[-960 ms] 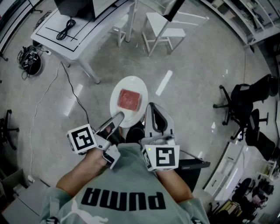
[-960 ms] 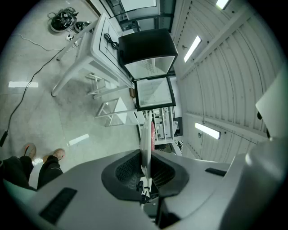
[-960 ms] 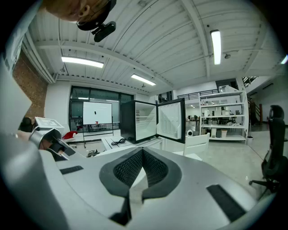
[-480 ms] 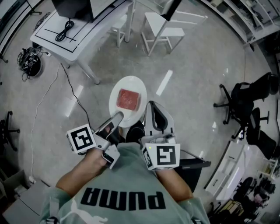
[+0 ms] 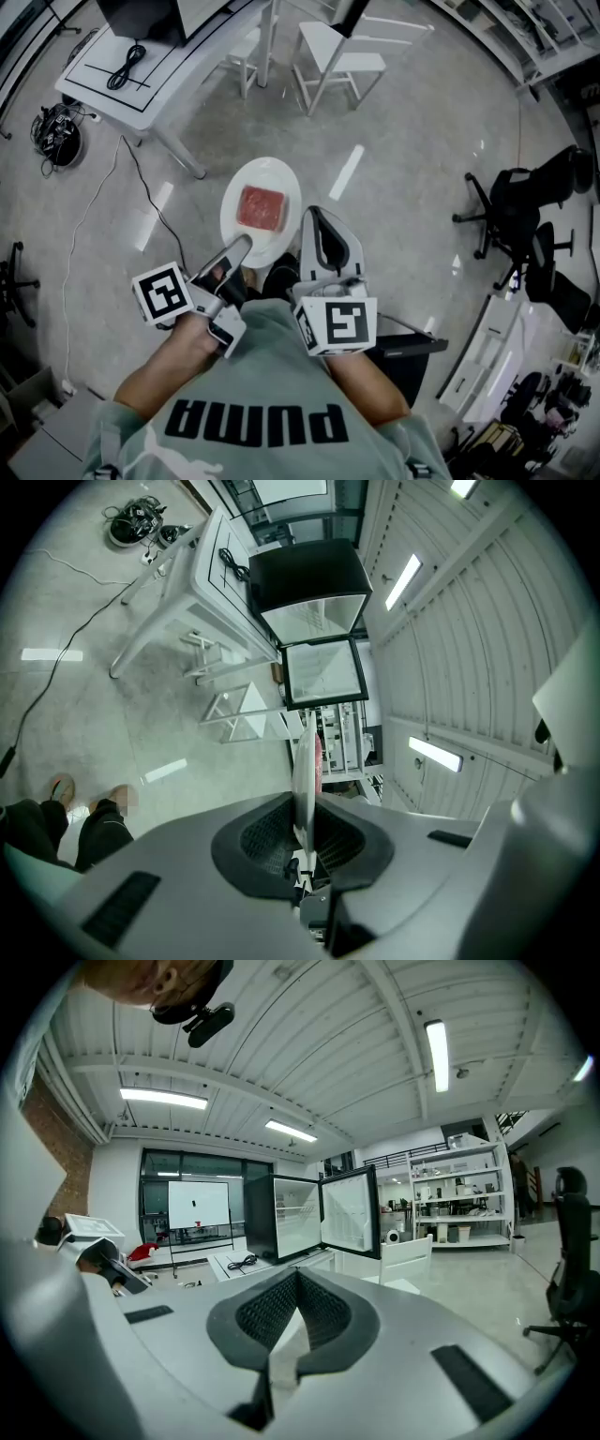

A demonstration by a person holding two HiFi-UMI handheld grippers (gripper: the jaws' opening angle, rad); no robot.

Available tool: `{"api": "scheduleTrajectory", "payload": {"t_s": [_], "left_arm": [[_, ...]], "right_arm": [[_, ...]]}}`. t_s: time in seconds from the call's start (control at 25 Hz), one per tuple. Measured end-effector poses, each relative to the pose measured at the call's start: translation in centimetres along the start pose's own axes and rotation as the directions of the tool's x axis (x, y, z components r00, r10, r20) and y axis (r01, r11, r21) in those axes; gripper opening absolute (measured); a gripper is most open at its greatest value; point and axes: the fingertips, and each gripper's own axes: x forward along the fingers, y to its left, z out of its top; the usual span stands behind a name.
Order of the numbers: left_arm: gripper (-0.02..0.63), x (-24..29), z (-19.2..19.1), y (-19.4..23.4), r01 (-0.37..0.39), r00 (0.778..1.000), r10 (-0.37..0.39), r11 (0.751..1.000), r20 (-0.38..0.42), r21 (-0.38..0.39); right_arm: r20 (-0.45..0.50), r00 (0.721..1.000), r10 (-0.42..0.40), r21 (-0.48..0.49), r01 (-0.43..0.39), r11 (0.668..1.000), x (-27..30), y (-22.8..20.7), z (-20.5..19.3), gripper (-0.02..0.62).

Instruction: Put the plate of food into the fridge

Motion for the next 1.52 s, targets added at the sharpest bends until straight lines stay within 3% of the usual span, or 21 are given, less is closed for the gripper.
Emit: {"api": "scheduleTrajectory", "payload": {"t_s": [0.96, 1.52], "left_arm": [[0.038, 4.1, 0.6, -0.8, -0.008, 0.999, 0.009, 1.000, 0.042, -0.015], [0.038, 9.7, 3.6, -2.1, -0.019, 0.996, 0.022, 0.999, 0.082, -0.033]], "right_arm": [[0.014, 1.000, 0.027, 0.025, -0.028, 0.999, 2.4, -4.0, 0.8, 0.005], [-0.004, 0.998, 0.070, 0.023, -0.070, 0.997, 7.4, -8.5, 1.9, 0.005]]}}
